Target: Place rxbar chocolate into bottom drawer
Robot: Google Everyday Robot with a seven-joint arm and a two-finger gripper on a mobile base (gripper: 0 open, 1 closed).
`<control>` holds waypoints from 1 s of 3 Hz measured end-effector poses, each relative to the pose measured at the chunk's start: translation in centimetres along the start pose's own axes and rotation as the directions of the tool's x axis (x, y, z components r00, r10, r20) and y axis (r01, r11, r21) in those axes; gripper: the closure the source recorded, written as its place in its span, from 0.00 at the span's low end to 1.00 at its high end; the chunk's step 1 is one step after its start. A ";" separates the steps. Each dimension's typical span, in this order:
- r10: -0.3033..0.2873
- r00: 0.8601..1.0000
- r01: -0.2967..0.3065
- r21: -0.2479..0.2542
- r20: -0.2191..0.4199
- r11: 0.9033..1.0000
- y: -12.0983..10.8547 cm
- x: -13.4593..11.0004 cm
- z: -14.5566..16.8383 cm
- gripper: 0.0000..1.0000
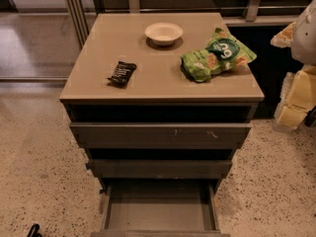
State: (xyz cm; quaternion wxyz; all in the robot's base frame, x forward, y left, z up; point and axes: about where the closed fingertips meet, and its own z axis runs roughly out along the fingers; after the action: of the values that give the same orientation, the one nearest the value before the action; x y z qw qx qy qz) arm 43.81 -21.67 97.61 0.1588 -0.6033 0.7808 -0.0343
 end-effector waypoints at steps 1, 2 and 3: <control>0.000 1.000 0.000 0.000 0.000 1.000 0.0 0.0 0.0 0.00; -0.013 0.998 0.012 0.009 0.064 1.000 -1.3 -2.2 1.2 0.00; -0.016 0.989 0.019 -0.014 0.148 1.000 -3.6 -6.3 3.9 0.00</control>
Offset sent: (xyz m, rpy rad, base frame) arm 0.0720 0.0683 -0.0153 0.1975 -0.0800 0.0946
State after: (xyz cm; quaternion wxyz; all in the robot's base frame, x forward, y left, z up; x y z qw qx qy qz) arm 49.71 -16.06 96.13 0.2111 -0.6123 0.7618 0.0152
